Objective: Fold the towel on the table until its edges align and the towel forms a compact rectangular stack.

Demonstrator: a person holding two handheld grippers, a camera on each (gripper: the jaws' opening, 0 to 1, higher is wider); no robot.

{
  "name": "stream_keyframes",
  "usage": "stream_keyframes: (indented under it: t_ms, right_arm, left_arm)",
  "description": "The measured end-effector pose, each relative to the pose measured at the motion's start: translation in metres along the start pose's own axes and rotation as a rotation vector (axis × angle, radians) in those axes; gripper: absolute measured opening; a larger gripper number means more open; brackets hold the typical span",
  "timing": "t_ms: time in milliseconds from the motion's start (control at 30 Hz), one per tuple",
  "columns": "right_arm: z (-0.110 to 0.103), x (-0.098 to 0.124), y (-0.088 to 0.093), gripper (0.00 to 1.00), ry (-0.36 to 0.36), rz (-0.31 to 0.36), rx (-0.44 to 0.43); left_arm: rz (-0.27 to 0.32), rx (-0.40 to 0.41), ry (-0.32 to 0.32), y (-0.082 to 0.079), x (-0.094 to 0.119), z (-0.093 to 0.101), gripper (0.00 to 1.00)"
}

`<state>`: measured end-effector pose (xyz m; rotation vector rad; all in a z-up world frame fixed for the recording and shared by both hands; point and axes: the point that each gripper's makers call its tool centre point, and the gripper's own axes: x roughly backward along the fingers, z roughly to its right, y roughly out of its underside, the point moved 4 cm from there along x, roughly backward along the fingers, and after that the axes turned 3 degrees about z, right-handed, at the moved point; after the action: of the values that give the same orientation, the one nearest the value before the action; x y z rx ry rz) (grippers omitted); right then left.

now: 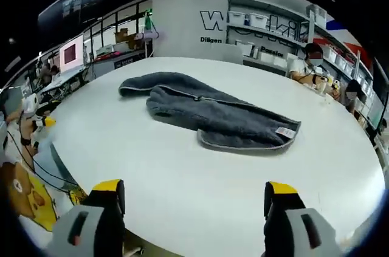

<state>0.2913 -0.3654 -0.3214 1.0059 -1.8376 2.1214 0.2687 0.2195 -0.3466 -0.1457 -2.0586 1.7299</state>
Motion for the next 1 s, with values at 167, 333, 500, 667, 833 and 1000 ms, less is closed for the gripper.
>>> stream_keyframes:
  t_ms: [167,333,500,667,833,1000]
  right_arm:
    - [0.000,0.009,0.007,0.99,0.007,0.006,-0.017]
    - [-0.003,0.015,0.009,0.99,0.011,0.018,-0.027]
    - [-0.006,0.019,0.011,0.99,0.016,0.019,-0.018]
    - [-0.010,0.024,0.011,0.99,0.012,0.036,-0.014]
    - [-0.010,0.027,0.012,0.99,0.011,0.050,-0.007]
    - [-0.007,0.031,0.017,0.99,0.011,0.059,-0.007]
  left_arm:
    - [-0.006,-0.016,0.016,-0.003,-0.003,0.003,0.98]
    - [0.001,-0.051,0.097,-0.015,-0.016,0.012,0.98]
    - [0.003,-0.119,0.204,-0.037,-0.048,0.025,0.98]
    - [0.027,-0.128,0.271,-0.061,-0.111,0.037,0.93]
    - [-0.008,-0.178,0.276,-0.062,-0.180,0.050,0.86]
    - [-0.038,-0.022,0.288,-0.058,-0.245,0.061,0.83]
